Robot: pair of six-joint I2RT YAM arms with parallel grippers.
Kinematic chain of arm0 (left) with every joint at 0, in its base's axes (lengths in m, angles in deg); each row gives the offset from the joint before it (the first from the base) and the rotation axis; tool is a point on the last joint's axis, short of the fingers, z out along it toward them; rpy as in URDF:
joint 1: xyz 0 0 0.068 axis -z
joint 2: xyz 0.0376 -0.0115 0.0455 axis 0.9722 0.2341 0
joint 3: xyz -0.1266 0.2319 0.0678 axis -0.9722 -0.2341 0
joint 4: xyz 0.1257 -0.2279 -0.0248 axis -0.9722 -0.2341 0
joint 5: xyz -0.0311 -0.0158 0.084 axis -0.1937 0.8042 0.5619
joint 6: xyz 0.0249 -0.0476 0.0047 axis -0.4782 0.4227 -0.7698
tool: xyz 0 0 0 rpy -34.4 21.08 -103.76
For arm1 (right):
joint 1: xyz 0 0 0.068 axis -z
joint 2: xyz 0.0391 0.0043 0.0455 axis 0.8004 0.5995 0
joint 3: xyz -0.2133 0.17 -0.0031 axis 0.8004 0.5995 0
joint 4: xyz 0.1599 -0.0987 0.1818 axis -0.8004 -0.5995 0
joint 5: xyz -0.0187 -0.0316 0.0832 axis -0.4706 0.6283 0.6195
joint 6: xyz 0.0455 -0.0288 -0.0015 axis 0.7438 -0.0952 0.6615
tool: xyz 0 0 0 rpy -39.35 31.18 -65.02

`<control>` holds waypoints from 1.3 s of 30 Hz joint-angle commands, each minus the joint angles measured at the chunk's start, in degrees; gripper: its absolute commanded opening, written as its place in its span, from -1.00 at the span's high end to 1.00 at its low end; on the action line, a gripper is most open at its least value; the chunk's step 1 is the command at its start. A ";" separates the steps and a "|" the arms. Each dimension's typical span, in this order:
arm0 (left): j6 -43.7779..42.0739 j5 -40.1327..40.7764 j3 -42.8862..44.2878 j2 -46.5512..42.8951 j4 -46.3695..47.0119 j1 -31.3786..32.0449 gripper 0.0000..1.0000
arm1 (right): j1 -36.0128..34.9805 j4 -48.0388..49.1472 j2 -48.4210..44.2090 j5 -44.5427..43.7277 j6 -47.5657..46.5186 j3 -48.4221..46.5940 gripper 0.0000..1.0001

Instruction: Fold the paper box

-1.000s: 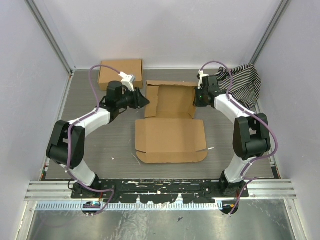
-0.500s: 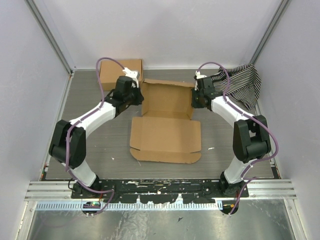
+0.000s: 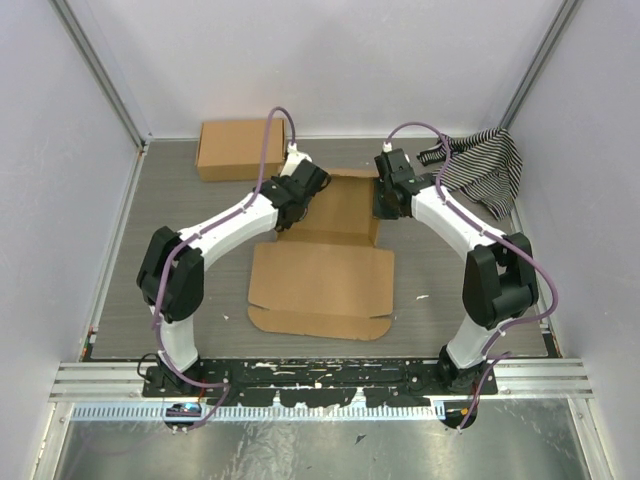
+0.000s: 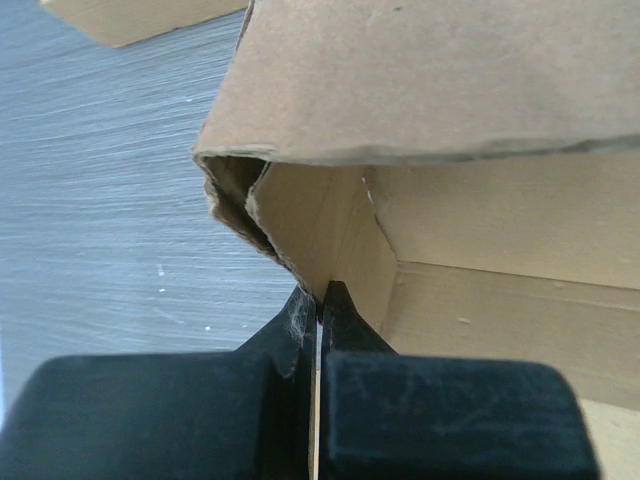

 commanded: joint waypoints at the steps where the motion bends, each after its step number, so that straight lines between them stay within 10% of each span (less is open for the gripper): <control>1: -1.96 14.28 0.38 4.25 -10.54 0.62 1.00 | 0.17 -1.87 -0.31 -3.97 7.60 -4.41 0.97; 10: 2.28 1.47 3.65 1.15 -13.52 0.70 0.80 | 0.03 -3.54 2.00 -0.78 8.26 -5.57 0.86; 18: 3.32 -8.86 10.23 -2.50 -17.80 0.23 -0.15 | 0.09 -5.88 1.00 -0.14 5.71 -9.60 -0.07; 39: 6.60 -34.92 18.68 9.24 -16.56 -13.86 -0.15 | 7.07 -5.79 15.05 11.66 -4.22 -22.41 -0.15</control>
